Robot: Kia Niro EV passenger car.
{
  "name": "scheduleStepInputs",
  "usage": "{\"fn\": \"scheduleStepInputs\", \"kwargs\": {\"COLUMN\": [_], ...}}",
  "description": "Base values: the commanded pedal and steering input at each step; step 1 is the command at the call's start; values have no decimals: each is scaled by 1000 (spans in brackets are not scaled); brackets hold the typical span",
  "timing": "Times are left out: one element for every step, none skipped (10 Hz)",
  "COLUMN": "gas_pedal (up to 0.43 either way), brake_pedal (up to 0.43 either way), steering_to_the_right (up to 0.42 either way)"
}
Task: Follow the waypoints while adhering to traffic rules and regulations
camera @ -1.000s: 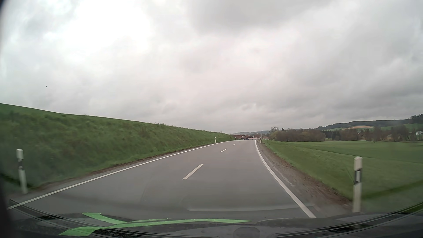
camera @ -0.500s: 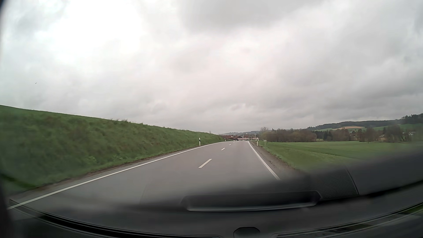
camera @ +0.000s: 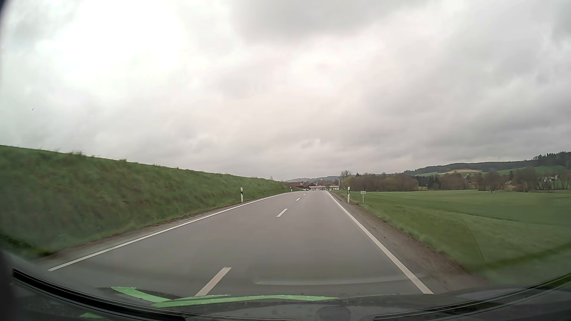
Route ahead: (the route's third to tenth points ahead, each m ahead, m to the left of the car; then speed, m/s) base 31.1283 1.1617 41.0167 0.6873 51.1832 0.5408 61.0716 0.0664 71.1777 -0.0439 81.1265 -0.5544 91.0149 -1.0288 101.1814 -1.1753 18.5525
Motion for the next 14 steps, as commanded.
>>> {"fn": "scheduleStepInputs", "kwargs": {"gas_pedal": [150, 150, 157, 157, 169, 169, 169, 169, 169, 169, 150, 110, 87, 87], "brake_pedal": [0, 0, 0, 0, 0, 0, 0, 0, 0, 0, 0, 0, 0, 0], "steering_to_the_right": [10, 8, 6, 6, 6, 5, 3, 3, -1, -1, -1, -1, -1, 0]}}
